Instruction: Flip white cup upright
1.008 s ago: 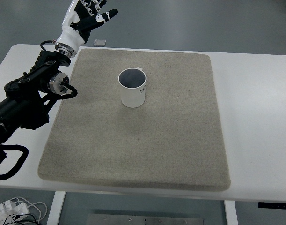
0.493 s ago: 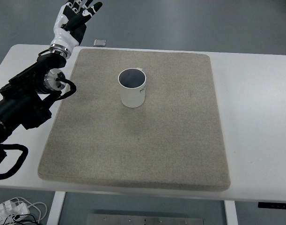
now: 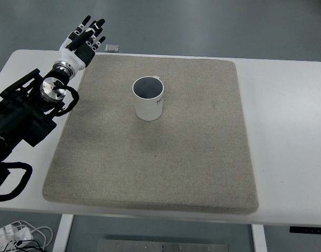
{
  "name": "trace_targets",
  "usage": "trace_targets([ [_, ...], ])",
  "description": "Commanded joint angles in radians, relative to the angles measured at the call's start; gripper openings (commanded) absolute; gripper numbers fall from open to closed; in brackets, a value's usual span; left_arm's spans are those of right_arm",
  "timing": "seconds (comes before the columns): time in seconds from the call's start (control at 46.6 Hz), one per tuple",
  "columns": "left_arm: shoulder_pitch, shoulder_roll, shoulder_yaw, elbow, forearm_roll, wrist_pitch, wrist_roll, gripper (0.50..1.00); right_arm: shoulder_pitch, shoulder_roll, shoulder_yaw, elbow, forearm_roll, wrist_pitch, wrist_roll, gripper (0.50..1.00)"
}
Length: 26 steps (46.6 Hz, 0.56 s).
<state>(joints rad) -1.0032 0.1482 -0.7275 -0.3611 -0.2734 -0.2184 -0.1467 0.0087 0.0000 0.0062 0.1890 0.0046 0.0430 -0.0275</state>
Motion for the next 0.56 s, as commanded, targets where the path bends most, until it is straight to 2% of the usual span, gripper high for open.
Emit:
trace_targets([
  [0.0, 0.002, -0.002, -0.027, 0.011, -0.052, -0.045, 0.032, 1.000, -0.001, 0.000, 0.000, 0.004, 0.000, 0.000, 0.001, 0.952],
  [0.107, 0.002, -0.010, -0.055, 0.033, -0.095, -0.085, 0.081, 0.999, -0.001, 0.000, 0.002, 0.009, 0.002, 0.000, 0.003, 0.952],
  [0.257, 0.002, -0.016, -0.075, 0.060, -0.105, -0.145, 0.088, 0.999, -0.001, 0.000, 0.002, 0.010, 0.003, 0.002, 0.004, 0.952],
  [0.536, 0.002, -0.036, -0.070, 0.103, -0.098, -0.147, 0.084, 0.999, -0.001, 0.000, 0.002, 0.012, 0.003, 0.000, 0.004, 0.952],
])
